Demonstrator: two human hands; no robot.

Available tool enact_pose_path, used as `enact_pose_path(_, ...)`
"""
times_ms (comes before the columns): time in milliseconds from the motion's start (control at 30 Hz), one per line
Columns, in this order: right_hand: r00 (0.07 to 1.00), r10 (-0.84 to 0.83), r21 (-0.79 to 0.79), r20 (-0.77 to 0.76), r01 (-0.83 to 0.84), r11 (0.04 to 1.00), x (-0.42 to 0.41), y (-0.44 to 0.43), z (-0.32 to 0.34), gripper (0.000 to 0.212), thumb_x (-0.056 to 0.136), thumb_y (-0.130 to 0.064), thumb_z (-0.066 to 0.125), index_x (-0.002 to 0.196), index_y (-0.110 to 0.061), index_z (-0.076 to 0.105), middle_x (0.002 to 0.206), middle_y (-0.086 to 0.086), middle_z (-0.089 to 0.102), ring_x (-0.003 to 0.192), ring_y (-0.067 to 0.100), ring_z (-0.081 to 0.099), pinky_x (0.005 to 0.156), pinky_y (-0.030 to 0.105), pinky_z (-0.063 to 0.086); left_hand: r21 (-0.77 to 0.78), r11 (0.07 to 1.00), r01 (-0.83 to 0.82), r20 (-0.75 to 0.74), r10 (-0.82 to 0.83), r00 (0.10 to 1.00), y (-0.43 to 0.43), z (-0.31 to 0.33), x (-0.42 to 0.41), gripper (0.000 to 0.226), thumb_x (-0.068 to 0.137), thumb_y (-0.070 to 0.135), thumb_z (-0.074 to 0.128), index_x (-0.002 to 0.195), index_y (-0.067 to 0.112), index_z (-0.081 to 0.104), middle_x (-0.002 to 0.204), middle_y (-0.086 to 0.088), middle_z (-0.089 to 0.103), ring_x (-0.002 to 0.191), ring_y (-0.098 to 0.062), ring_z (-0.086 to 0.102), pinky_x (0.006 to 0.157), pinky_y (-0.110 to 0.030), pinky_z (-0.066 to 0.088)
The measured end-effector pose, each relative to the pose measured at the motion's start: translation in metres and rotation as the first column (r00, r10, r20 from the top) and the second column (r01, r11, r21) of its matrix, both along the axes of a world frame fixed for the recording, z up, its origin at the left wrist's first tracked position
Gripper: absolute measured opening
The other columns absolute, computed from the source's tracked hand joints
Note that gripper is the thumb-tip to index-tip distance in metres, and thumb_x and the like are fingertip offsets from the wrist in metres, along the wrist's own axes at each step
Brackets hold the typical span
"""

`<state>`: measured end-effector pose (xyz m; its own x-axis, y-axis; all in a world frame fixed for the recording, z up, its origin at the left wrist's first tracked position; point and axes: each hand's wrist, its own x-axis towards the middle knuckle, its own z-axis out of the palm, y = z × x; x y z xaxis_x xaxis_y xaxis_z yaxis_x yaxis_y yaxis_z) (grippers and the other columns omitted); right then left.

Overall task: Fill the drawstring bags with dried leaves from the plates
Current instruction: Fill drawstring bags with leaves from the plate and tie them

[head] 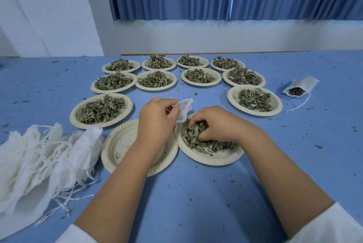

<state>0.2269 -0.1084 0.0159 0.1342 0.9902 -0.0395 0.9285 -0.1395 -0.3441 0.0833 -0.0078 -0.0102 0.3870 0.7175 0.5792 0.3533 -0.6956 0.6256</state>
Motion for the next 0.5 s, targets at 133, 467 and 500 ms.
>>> enact_pose_path(133,0.991,-0.047,0.075,-0.122,0.056,0.996,0.008,-0.005,0.004,0.031,0.079,-0.024,0.077,0.107,-0.033,0.068,0.101,-0.020,0.059,0.081,-0.010,0.054,0.067,0.004,0.040,-0.029,1.000,0.004,0.030,-0.003,1.000,0.000,0.001,0.000,0.015,0.091,0.018,0.066,0.099,0.016,0.078,0.082,0.003,0.065,0.074,-0.008,0.054,0.072,-0.016,0.037)
enact_pose_path(467,0.904,-0.095,0.272,-0.417,0.224,0.936,0.020,-0.015,0.011,0.040,0.076,-0.025,0.082,0.113,-0.020,0.067,0.111,-0.003,0.065,0.107,0.005,0.059,0.094,0.021,0.046,-0.027,0.999,-0.018,0.026,0.019,0.999,-0.005,0.004,0.003,0.014,0.091,0.020,0.067,0.099,0.012,0.076,0.083,0.000,0.067,0.074,-0.018,0.066,0.075,-0.037,0.055)
enact_pose_path(500,0.896,-0.091,0.269,-0.434,0.225,0.936,0.021,-0.016,0.011,0.039,0.076,-0.025,0.082,0.112,-0.019,0.067,0.109,-0.006,0.066,0.104,0.000,0.059,0.088,0.015,0.046,-0.031,0.999,-0.016,0.035,0.017,0.999,-0.005,0.004,0.004,0.013,0.090,0.019,0.068,0.098,0.012,0.076,0.083,0.000,0.067,0.074,-0.018,0.066,0.074,-0.038,0.055)
